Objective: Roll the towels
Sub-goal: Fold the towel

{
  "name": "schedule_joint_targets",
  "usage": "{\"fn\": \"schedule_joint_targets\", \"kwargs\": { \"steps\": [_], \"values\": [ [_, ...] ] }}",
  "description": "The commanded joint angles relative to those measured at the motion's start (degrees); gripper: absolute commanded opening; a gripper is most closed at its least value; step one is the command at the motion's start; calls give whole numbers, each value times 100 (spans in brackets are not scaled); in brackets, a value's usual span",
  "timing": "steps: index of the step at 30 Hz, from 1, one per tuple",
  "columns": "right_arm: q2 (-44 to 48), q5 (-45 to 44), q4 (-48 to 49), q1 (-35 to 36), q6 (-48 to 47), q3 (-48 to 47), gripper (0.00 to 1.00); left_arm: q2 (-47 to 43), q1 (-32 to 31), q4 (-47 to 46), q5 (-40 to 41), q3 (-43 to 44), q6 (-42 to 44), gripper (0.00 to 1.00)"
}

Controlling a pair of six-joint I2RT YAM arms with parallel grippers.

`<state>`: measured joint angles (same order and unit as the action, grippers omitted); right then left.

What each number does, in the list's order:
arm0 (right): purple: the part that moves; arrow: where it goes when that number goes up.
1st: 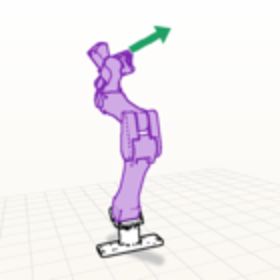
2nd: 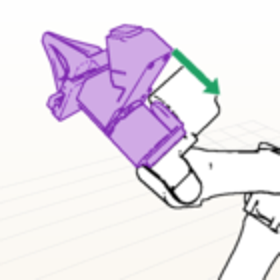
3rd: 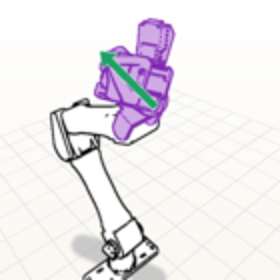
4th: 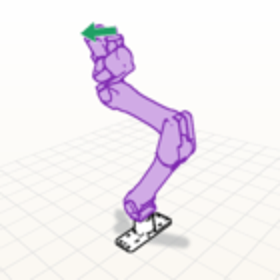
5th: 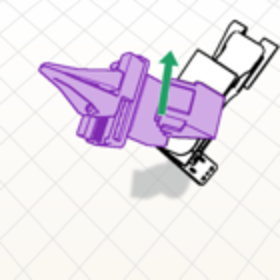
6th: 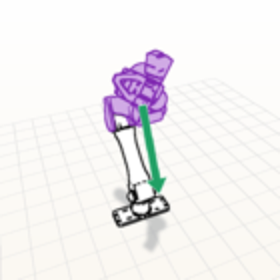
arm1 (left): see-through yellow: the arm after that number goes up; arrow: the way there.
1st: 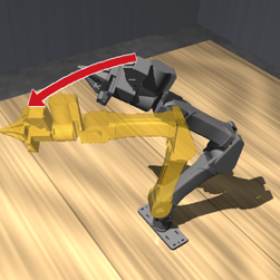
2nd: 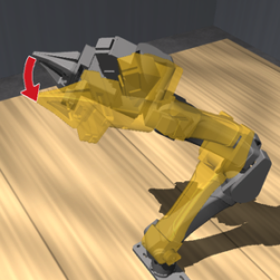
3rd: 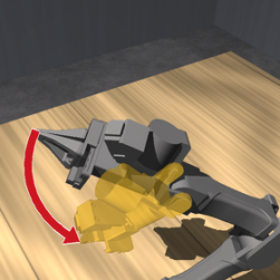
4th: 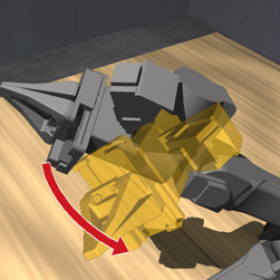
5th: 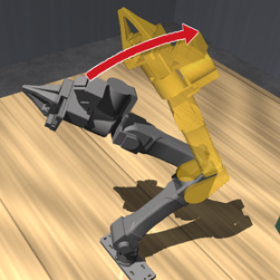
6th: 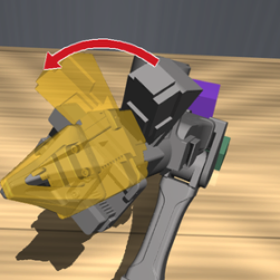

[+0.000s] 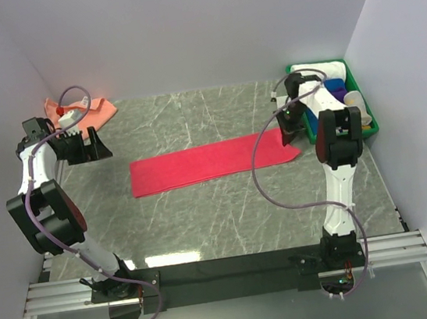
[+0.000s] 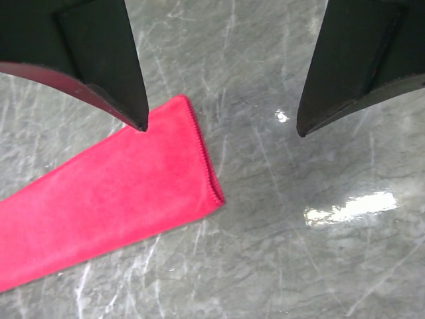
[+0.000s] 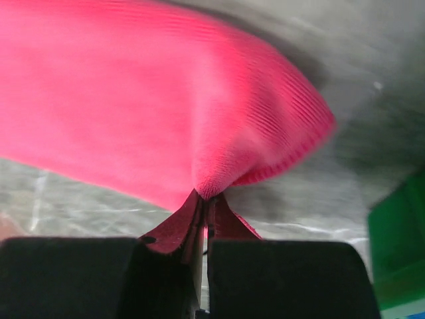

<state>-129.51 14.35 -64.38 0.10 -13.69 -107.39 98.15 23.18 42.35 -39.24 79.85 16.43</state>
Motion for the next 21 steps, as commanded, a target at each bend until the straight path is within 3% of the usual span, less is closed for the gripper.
{"fn": "schedule_joint_targets", "kwargs": {
  "steps": [1,13,21],
  "values": [
    [532,472,-347,367,-169,-449,0,-173,2,10,-329,-5,-122,99],
    [445,1429,-57,1536,262,-440,0,-314,11,195,-83,48,-359,99],
    [-153,1729,128,2090,648,-1037,0,-332,11,291,-57,4,-553,99]
  ]
}}
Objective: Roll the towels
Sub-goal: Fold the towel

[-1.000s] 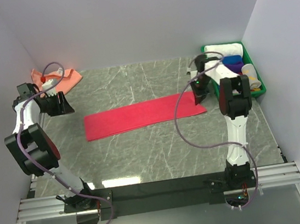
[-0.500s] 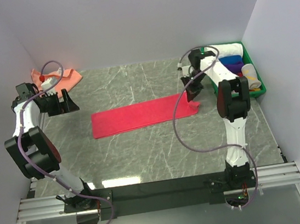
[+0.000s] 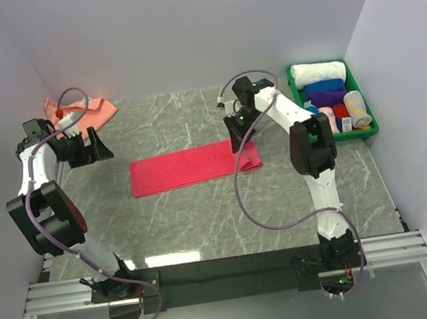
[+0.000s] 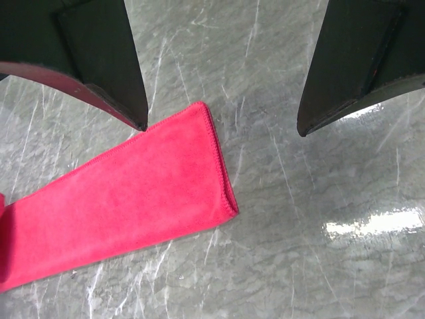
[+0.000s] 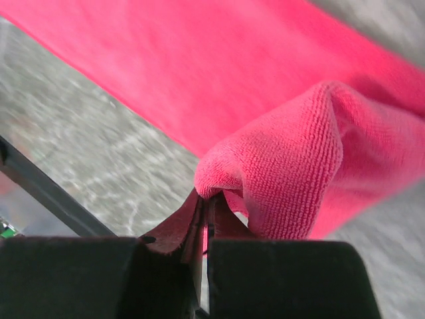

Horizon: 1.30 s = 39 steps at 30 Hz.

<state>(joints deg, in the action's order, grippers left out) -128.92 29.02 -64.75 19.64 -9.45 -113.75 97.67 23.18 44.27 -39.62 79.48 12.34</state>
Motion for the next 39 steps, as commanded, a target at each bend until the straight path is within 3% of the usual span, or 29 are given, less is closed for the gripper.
{"fn": "schedule_joint_targets", "kwargs": {
  "steps": [1,26,29,30,31,32,37,39],
  "values": [
    [-256,280,173,215,242,-445,0,-266,11,125,24,67,-153,99],
    [-924,702,428,497,743,-1008,0,-283,11,29,191,6,-118,99],
    [-1003,772,297,550,682,-1096,21,-248,2,117,244,32,-56,99],
    [-986,885,253,550,673,-1096,40,-248,-24,117,261,41,-73,99],
    [-907,956,261,567,664,-1070,47,-283,-50,99,279,32,-82,99],
    [-846,1053,270,550,638,-1044,60,-301,-59,64,305,6,-117,99],
    [-205,1747,437,445,375,-965,62,-476,-287,-93,262,-134,-100,99],
    [-11,1958,542,252,304,-868,59,-573,-436,-216,340,-283,-65,99]
  ]
}}
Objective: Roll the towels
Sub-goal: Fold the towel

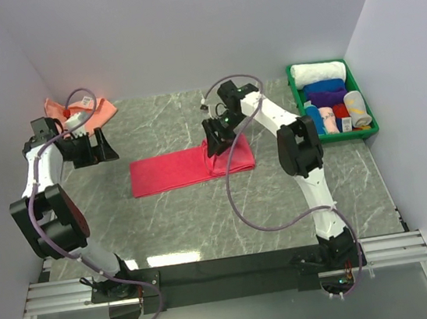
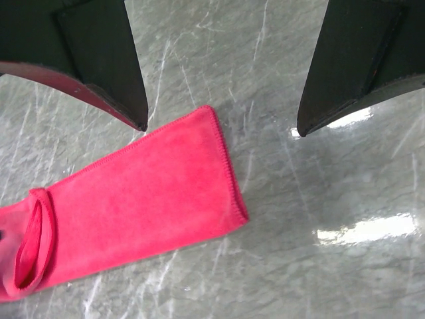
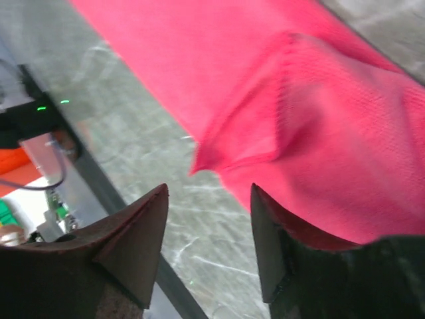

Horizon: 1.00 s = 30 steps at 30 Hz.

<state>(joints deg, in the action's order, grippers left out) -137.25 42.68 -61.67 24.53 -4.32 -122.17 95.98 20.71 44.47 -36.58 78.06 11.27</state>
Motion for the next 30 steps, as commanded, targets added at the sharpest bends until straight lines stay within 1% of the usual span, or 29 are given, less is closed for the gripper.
{"fn": "schedule_joint_targets", "kwargs": {
  "steps": [1,2,3,4,5,6,8,9,11,15,19,23,27,30],
  "values": [
    [962,619,269,-291,-227,52,56,-492,-260,-359,132,-194,7,100],
    [989,584,296,-387,-245,62,54,-519,-347,-377,212,-238,51,100],
    [990,488,235,-466,-271,44,48,-537,-540,-412,386,-308,60,99],
    [885,174,156,-632,-385,-104,44,-572,-620,-439,475,-344,60,99],
    [797,23,51,-695,-473,-218,36,-563,-708,-517,572,-370,25,99],
    [596,-118,-116,-748,-526,-333,33,-537,-857,-544,712,-414,-19,99],
    [419,-373,-196,-889,-605,-597,25,-388,-963,-527,652,-371,-80,99],
    [279,-461,-214,-889,-605,-658,19,-257,-1033,-483,643,-301,-124,99],
    [199,-532,-170,-854,-544,-738,13,-133,-1060,-439,529,-222,-230,99],
    [155,-567,67,-626,-360,-572,7,8,-1078,-431,397,-151,-371,99],
    [199,-778,304,-283,-351,-90,7,-9,-1087,-369,388,-142,-283,99],
    [67,-1050,577,24,-272,202,8,17,-1113,-263,414,-142,-195,99],
    [-555,-998,534,314,-131,-210,7,-44,-1279,-316,572,-317,-248,99],
    [-802,-849,586,455,44,-614,8,-158,-1429,-316,704,-423,-248,99]
  ]
}}
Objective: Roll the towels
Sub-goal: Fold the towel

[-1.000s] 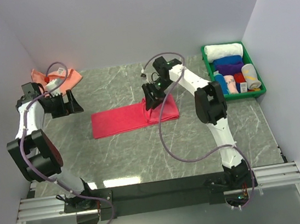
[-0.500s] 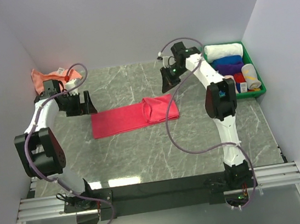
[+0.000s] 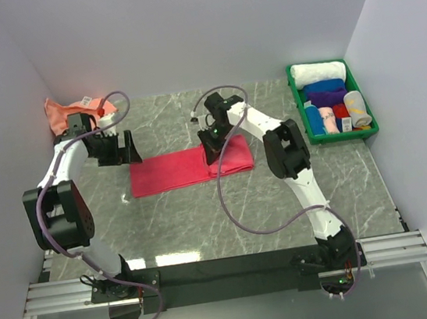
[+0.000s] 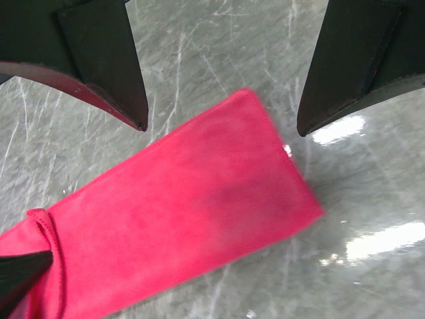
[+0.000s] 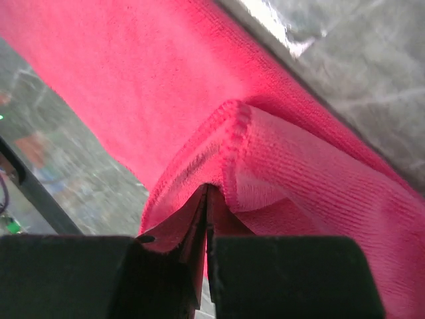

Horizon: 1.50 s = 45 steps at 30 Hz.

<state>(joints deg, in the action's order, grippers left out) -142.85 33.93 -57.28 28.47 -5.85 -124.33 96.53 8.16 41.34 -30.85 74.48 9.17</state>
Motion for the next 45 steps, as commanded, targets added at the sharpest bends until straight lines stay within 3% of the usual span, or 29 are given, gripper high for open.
{"fn": "schedule_joint_targets", "kwargs": {
  "steps": [1,6,11,12,13,15,21,23,29,30,34,38,40,43,45],
  "values": [
    [-270,95,147,132,198,-451,8,-240,-210,-12,141,-91,-29,99],
    [219,1149,155,220,40,-233,13,-311,-412,-38,264,-258,-64,99],
    [1310,1292,156,-129,-180,269,24,-117,-763,-170,588,-495,-494,92],
    [1373,1222,121,-235,-232,278,24,-47,-790,-249,641,-522,-547,87],
    [1408,1134,68,-341,-268,269,24,-3,-781,-258,703,-522,-583,74],
    [1339,566,-90,-675,-390,138,24,215,-992,-241,729,-434,-600,57],
    [1066,-623,-65,-1194,-733,487,18,568,-1203,-293,1159,-241,-539,43],
    [996,-966,49,-1186,-830,664,17,682,-1238,-285,1431,-162,-539,33],
    [890,-1082,76,-1168,-980,1253,14,1446,-1238,-206,1757,460,-372,21],
    [1047,-960,146,-1142,-988,1880,12,1778,-1238,-179,1897,837,-207,17],
    [1443,-705,322,-1028,-980,2781,12,2351,-1238,-74,1838,1559,-47,18],
    [2110,94,542,-624,-831,3827,12,3221,-1256,154,1539,3131,-20,21],
    [2269,919,507,-133,-821,4162,14,3687,-1282,330,1311,3981,-55,29],
    [2524,2098,305,343,-953,4146,19,3900,-1317,383,915,4583,-187,43],
    [2691,2284,182,274,-953,3936,20,3498,-1317,112,774,4401,-310,48]
  ]
}}
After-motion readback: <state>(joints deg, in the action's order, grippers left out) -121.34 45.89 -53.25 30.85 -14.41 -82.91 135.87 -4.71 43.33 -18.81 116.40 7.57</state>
